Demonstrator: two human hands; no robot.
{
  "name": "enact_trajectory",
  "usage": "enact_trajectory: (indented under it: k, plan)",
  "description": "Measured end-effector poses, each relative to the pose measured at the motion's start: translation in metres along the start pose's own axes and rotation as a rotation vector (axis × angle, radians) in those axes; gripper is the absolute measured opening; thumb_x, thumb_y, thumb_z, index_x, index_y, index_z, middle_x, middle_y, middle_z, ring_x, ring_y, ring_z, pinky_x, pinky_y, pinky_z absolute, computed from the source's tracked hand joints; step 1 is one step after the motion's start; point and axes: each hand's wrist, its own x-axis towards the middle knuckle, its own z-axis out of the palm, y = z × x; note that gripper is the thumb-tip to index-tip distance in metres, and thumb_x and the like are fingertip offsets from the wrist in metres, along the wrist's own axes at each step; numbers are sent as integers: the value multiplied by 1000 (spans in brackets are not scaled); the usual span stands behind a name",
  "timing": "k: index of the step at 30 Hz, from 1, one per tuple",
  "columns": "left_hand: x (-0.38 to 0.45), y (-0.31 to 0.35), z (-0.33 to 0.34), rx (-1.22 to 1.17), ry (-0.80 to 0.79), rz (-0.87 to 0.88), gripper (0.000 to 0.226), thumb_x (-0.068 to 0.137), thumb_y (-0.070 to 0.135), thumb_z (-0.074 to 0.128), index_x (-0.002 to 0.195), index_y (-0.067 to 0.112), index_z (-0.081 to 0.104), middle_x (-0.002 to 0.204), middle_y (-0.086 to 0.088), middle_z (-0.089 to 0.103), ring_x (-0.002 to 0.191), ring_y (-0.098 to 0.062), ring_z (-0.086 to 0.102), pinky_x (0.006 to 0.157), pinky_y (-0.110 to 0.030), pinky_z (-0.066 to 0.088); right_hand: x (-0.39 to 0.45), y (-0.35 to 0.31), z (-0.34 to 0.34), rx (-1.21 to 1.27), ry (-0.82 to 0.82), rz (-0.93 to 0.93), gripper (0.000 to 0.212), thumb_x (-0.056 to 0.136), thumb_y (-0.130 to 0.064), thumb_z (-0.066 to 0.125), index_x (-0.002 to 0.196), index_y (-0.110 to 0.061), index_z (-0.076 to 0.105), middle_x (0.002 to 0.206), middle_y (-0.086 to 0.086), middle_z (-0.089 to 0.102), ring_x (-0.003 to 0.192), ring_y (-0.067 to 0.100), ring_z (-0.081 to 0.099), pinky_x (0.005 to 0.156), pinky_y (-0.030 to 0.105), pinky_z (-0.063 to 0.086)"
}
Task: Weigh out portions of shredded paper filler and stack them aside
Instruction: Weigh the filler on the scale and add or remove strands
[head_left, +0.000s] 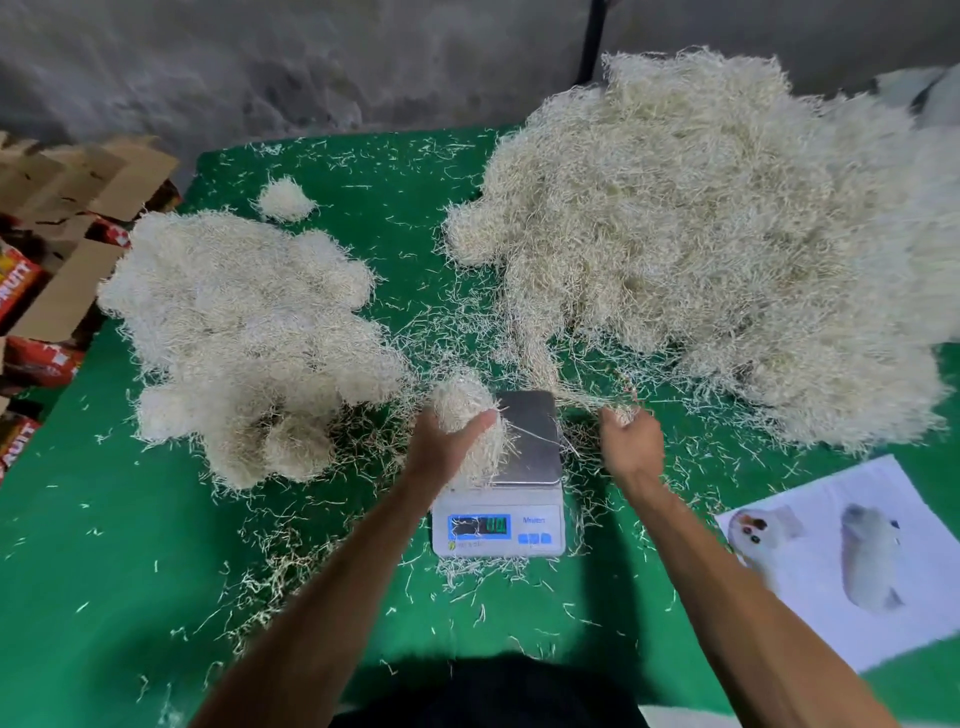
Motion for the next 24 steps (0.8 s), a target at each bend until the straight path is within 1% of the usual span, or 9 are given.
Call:
enact_trajectory:
  k: [1, 2, 4, 6, 9, 11, 15, 19, 24]
  plan:
    - [1, -4, 0, 115, 82, 90, 104, 72, 67, 78, 141, -3, 44, 138, -26, 54, 124, -40, 55, 107, -44, 45, -3, 9, 0, 7, -11, 7, 52, 105, -37, 57, 139, 1, 53, 53, 0, 44, 43, 16, 42, 49, 34, 49]
    - [2, -7, 0, 202, 152, 152, 94, 73, 63, 80, 134, -2, 51, 129, -24, 60, 116, -36, 59, 91, -47, 54, -8, 17, 1, 4, -23, 19, 40, 105, -38, 57, 130, -6, 59, 51, 0, 43, 42, 16, 41, 50, 36, 53]
    - [2, -6, 0, 214, 145, 198, 89, 76, 52, 83, 138, -2, 49, 132, -21, 57, 118, -30, 55, 99, -35, 48, -17, 26, 3, -26, -30, 23, 23, 104, -39, 58, 96, -18, 58, 50, -1, 41, 40, 14, 37, 49, 38, 55]
    - [-1, 1, 6, 147, 89, 248, 89, 78, 38, 86, 144, -2, 41, 135, -19, 54, 123, -26, 51, 98, -25, 40, -25, 30, 8, -26, -48, 25, 35, 104, -38, 60, 75, -28, 43, 49, -3, 38, 36, 12, 32, 45, 31, 43]
    - [-1, 8, 14, 137, 74, 346, 90, 76, 33, 88, 145, 4, 38, 141, -15, 51, 127, -19, 47, 101, -22, 37, -35, 29, 10, 28, -76, 64, 14, 105, -38, 59, 98, -27, 55, 53, -3, 41, 39, 11, 35, 38, 33, 40]
    - [-2, 12, 10, 213, 101, 392, 94, 73, 48, 87, 145, 8, 40, 142, -12, 53, 125, -18, 49, 102, -28, 42, -38, 24, 7, 122, -21, 75, 37, 105, -40, 57, 128, -12, 53, 62, 1, 48, 50, 20, 45, 35, 28, 36]
    - [-10, 3, -7, 487, 259, 468, 96, 69, 74, 75, 138, 13, 48, 136, -6, 56, 120, -22, 54, 99, -44, 49, -44, 25, -2, 122, -11, -37, 38, 103, -46, 56, 115, -12, 43, 87, 14, 64, 65, 22, 58, 56, 49, 61]
    - [-16, -12, -16, 363, 260, 401, 83, 76, 73, 71, 133, 16, 51, 136, -5, 56, 122, -19, 52, 104, -39, 43, -48, 29, -4, -122, -42, -186, 42, 108, -49, 40, 100, -12, 57, 101, 13, 65, 86, 28, 65, 80, 51, 61]
    - [-21, -27, -21, 200, 303, 380, 66, 85, 69, 66, 127, 19, 55, 130, 0, 59, 117, -16, 56, 96, -42, 51, -51, 26, -12, -159, 241, -314, 54, 111, -46, 36, 103, -8, 74, 121, 11, 67, 108, 22, 61, 98, 46, 53]
